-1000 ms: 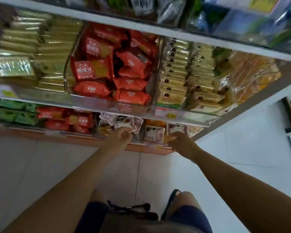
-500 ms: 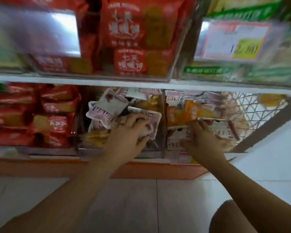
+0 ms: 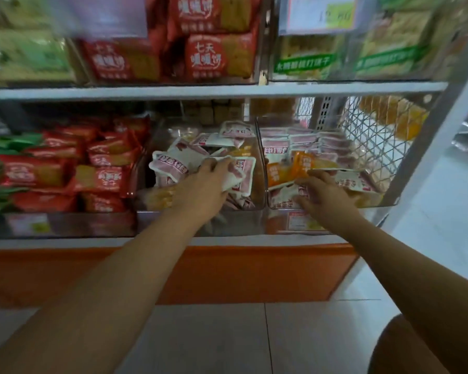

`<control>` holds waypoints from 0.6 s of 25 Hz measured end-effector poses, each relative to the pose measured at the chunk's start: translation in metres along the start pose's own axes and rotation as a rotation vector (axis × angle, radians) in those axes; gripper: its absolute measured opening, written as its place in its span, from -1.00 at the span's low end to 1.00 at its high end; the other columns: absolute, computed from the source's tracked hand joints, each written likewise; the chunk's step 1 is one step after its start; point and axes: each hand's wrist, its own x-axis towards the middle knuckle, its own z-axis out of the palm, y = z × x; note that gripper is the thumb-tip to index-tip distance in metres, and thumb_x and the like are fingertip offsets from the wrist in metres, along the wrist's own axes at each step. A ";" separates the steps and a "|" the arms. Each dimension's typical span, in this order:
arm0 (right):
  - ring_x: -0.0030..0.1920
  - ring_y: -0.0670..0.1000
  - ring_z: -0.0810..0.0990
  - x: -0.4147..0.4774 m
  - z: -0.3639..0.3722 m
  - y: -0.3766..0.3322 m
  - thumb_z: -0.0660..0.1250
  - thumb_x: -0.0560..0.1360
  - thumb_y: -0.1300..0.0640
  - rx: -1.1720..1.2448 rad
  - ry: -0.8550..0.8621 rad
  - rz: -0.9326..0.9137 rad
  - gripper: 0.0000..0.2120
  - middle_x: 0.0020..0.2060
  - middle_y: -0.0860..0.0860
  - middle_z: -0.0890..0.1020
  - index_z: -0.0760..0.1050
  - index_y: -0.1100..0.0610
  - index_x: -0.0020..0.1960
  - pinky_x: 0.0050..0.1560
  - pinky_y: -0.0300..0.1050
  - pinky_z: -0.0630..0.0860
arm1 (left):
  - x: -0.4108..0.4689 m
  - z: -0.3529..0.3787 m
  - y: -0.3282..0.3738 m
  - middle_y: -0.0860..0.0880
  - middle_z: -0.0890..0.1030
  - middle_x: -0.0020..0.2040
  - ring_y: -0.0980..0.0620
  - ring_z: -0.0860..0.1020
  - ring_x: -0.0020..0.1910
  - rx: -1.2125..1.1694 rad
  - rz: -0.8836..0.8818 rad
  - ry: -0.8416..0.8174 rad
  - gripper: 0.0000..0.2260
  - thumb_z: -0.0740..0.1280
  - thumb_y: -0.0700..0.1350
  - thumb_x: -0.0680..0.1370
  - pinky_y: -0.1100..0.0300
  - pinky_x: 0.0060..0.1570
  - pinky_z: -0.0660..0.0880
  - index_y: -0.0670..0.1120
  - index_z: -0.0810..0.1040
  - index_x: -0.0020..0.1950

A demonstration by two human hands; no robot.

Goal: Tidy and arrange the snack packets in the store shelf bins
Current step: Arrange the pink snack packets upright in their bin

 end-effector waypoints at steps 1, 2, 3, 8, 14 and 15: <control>0.22 0.11 0.46 -0.001 0.000 0.000 0.29 0.52 0.00 0.012 -0.012 0.002 -0.61 0.42 0.06 0.26 0.41 0.07 0.31 0.17 -0.04 0.41 | 0.000 -0.003 -0.001 -0.12 0.34 0.37 -0.20 0.45 0.21 -0.034 -0.043 -0.025 -0.47 0.28 -0.06 0.53 -0.06 0.04 0.46 0.04 0.17 0.47; 0.21 0.10 0.46 -0.003 -0.002 -0.001 0.28 0.52 0.00 0.018 -0.012 -0.001 -0.61 0.43 0.05 0.25 0.40 0.07 0.32 0.17 -0.03 0.41 | -0.002 -0.007 -0.001 -0.13 0.37 0.35 -0.19 0.45 0.20 -0.063 -0.065 -0.028 -0.49 0.27 -0.06 0.54 -0.06 0.03 0.46 0.03 0.19 0.45; 0.23 0.10 0.45 -0.004 -0.003 -0.001 0.27 0.53 0.00 0.017 -0.014 -0.004 -0.61 0.43 0.05 0.24 0.40 0.08 0.32 0.18 -0.01 0.42 | -0.004 -0.010 0.000 -0.13 0.39 0.33 -0.17 0.46 0.19 -0.069 -0.071 -0.018 -0.51 0.26 -0.07 0.55 -0.03 0.00 0.45 0.03 0.20 0.45; 0.25 0.05 0.46 -0.004 -0.005 0.002 0.28 0.52 -0.03 0.037 -0.015 -0.006 -0.62 0.47 0.00 0.17 0.39 0.01 0.32 0.19 0.00 0.46 | -0.008 -0.028 0.007 -0.08 0.50 0.27 -0.12 0.54 0.09 -0.177 0.032 0.295 -0.56 0.27 -0.13 0.55 0.03 -0.10 0.51 0.05 0.32 0.42; -0.04 -0.16 0.54 -0.020 -0.026 0.030 0.34 0.48 0.14 0.324 0.394 -0.004 -0.85 0.07 -0.07 0.50 0.51 -0.04 0.03 -0.15 -0.44 0.46 | 0.056 -0.043 0.078 0.02 0.46 0.32 -0.06 0.48 0.21 -0.157 0.376 0.364 -0.56 0.21 -0.12 0.57 0.01 0.14 0.43 0.09 0.27 0.45; -0.07 -0.17 0.55 -0.022 -0.030 0.037 0.35 0.48 0.18 0.341 0.433 0.025 -0.84 0.03 -0.06 0.53 0.51 -0.04 0.01 -0.19 -0.46 0.45 | 0.069 -0.038 0.090 0.02 0.44 0.35 -0.06 0.46 0.25 -0.131 0.382 0.338 -0.56 0.18 -0.10 0.59 0.02 0.18 0.39 0.09 0.23 0.47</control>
